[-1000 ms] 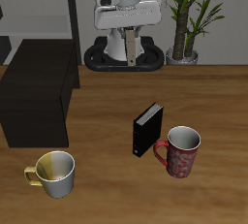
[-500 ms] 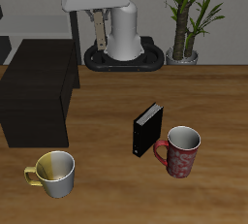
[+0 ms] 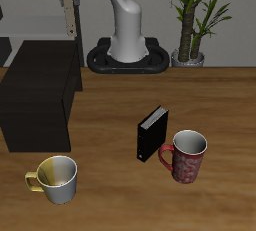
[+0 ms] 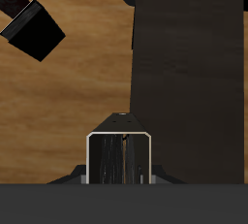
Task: Yellow book upright top shelf and black book top region shelf and red mug top shelf
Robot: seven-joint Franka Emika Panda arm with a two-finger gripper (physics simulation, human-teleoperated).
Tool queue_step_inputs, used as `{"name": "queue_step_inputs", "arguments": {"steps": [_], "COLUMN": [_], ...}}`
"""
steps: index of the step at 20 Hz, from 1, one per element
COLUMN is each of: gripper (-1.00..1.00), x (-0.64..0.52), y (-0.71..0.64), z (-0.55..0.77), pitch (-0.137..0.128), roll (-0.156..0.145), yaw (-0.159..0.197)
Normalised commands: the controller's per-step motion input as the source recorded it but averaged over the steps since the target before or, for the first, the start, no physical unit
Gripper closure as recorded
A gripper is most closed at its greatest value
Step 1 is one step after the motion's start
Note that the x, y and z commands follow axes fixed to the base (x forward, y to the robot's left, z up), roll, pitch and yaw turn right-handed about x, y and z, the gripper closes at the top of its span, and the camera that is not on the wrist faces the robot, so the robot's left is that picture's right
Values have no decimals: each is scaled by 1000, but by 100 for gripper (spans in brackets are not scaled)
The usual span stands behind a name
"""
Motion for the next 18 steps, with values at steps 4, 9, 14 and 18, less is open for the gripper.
{"name": "queue_step_inputs", "arguments": {"steps": [4, 9, 14, 18], "gripper": [100, 100, 100, 100], "x": [-85, -41, 49, 25], "y": [-541, -290, -416, -398], "z": [175, 0, -176, -174], "pitch": [-15, 19, 31, 9], "roll": [18, 101, -2, -22], "yaw": [-36, 18, 7, -24]}}
